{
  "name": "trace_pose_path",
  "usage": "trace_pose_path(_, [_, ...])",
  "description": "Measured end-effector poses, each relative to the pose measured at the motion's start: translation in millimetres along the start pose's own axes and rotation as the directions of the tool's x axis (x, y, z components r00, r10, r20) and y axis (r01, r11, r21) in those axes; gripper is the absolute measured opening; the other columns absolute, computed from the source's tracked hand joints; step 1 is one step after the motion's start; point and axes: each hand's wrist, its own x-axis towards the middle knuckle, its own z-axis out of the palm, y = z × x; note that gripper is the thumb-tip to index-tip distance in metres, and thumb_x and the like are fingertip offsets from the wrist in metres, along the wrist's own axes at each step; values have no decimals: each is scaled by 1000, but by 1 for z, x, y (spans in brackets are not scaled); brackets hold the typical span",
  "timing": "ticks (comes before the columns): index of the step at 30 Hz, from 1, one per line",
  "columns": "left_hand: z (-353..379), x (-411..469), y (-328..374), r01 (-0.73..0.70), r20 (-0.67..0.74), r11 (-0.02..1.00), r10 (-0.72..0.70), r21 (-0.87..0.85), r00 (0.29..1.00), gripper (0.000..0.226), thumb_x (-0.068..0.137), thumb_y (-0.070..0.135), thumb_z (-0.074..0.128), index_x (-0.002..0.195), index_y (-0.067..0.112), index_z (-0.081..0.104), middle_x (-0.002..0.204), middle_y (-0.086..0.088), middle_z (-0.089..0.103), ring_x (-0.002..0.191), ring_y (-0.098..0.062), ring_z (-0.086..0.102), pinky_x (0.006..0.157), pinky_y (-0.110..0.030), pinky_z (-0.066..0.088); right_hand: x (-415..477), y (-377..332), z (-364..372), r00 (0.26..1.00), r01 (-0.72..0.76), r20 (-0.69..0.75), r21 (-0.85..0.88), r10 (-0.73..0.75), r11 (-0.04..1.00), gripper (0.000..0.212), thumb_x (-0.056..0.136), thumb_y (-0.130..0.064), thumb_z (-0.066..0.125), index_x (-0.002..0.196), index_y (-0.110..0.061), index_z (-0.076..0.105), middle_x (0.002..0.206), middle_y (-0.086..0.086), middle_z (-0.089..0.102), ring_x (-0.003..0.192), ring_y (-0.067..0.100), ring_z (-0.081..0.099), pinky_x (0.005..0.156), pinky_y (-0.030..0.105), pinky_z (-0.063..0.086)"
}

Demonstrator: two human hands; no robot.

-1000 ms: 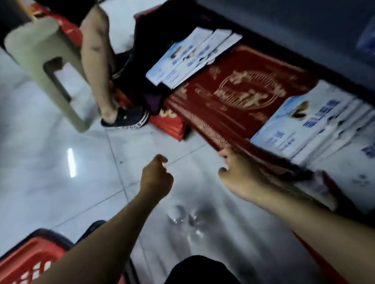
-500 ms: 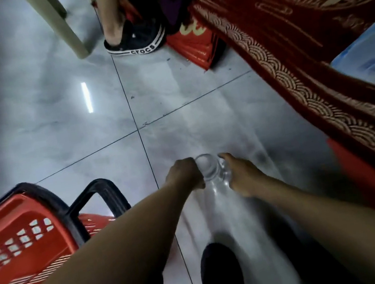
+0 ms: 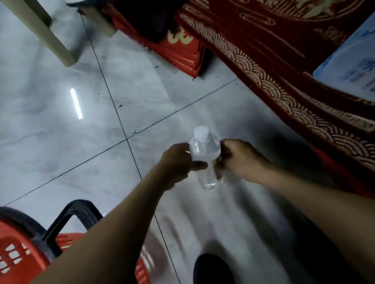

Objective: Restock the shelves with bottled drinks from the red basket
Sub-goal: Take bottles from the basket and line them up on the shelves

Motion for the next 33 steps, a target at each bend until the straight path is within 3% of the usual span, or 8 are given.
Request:
trace_pose_path(3, [-22,-27,40,-105,55,974,118,-203,991,26,85,27,74,107,15,64,110,-14,64,91,-23,56,71,-33,42,-14,-32,-41,996,56,-70,109,-49,992,13,83,-29,72,90,-18,69,86,-5,72,83,12,68,78,33,55])
trace_pose_path(6, [-46,-71,84,-248,34,921,270,-300,962,45,84,46,64,118,16,61,111,-8,68,105,-23,63,80,-38,48,-43,-81,-78,957,156,-272,200,-98,967,24,81,-35,75,86,-13,67,77,-1,70,71,13,63,70,36,50])
trace_pose_path(11, [-82,-149,169,-525,-138,730,523,-438,841,33,97,33,57,117,7,56,95,-3,69,87,-19,68,74,-42,60,-132,-174,-144,875,373,-419,262,-243,890,24,83,4,71,96,-15,67,74,-8,67,66,1,62,67,18,51])
trace_pose_path(14, [-91,-221,234,-652,-205,604,642,-458,739,15,102,22,49,101,10,57,77,1,67,72,-18,64,58,-32,55,-218,-233,-191,760,507,-552,175,-343,844,46,76,15,71,91,-28,68,72,-15,72,72,-3,68,67,13,52])
trace_pose_path(19, [-98,-353,313,-799,-106,465,837,-381,537,46,75,15,81,118,13,63,114,-14,71,105,-30,68,86,-46,54,-356,-306,-238,534,638,-701,-34,-474,769,50,77,5,76,97,-40,68,84,-25,73,85,-1,71,70,16,54])
trace_pose_path(25, [-86,-468,378,-893,-32,291,947,-343,321,46,77,3,75,120,12,65,118,-21,67,107,-40,66,88,-51,55,-480,-347,-263,293,598,-829,-230,-477,768,38,80,-3,77,107,-30,74,96,-16,75,87,-1,70,74,21,58])
trace_pose_path(30, [-61,-518,439,-896,-41,194,973,-399,229,40,84,-7,66,120,7,56,112,-13,68,102,-27,67,80,-41,59,-543,-366,-300,143,501,-879,-332,-454,800,38,77,-13,82,106,-33,68,76,-29,61,69,-17,60,61,2,46])
trace_pose_path(33, [-49,-538,476,-907,-20,137,987,-399,158,39,87,-9,63,121,7,54,108,-8,67,96,-19,67,75,-35,59,-563,-373,-326,80,419,-898,-364,-433,832,43,76,-18,82,116,-24,68,82,-25,61,73,-17,57,67,5,47])
